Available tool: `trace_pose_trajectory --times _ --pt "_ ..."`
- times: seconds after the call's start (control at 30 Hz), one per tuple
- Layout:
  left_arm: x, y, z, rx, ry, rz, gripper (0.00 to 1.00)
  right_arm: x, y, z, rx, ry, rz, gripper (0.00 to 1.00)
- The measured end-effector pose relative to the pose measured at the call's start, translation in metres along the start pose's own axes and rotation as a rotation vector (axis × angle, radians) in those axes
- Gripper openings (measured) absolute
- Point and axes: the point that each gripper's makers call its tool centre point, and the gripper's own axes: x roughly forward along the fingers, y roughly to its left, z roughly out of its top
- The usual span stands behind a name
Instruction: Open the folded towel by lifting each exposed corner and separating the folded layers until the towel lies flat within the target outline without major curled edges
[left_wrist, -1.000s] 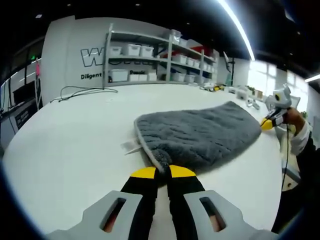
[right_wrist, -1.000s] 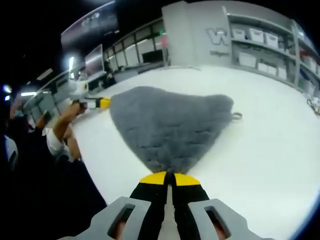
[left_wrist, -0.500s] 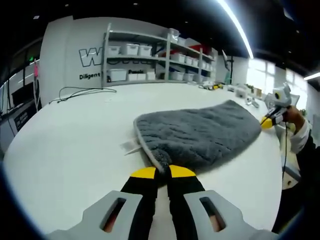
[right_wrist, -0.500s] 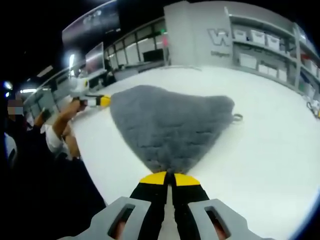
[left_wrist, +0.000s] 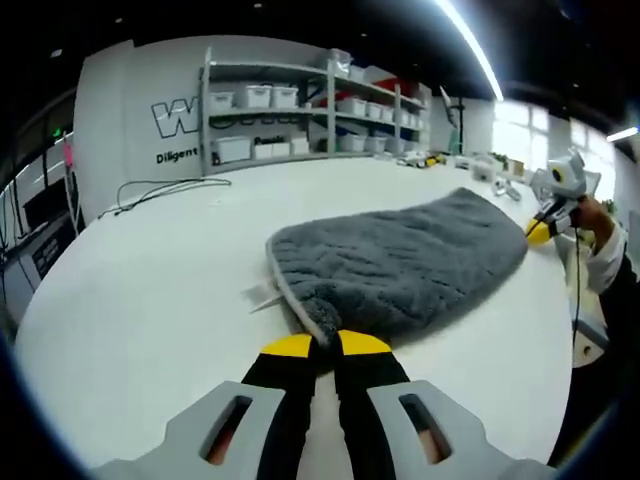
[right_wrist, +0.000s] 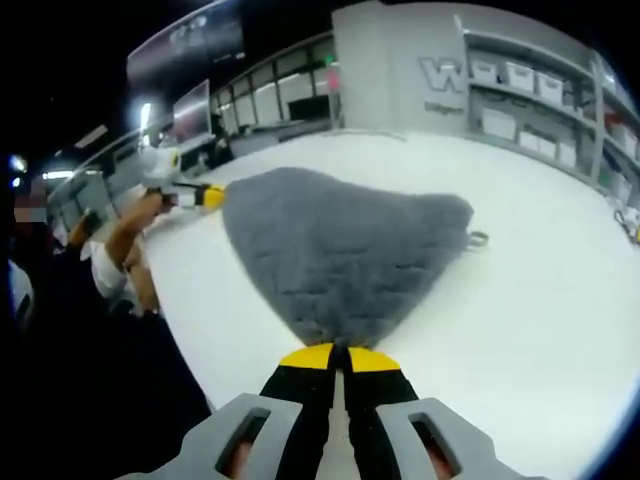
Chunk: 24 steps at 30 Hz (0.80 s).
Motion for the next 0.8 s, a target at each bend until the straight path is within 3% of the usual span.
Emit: trace_pose_trajectory --times 0.53,0.8 --pt "0.003 0.001 0.002 0.015 0.008 0.01 0.06 0.0 -0.012 0.007 -0.018 0.009 0.022 0.0" --pt "0.006 0.002 0.004 0.02 0.011 0.017 0.06 0.0 -0.001 0.006 -0.022 0.009 0.03 0.0"
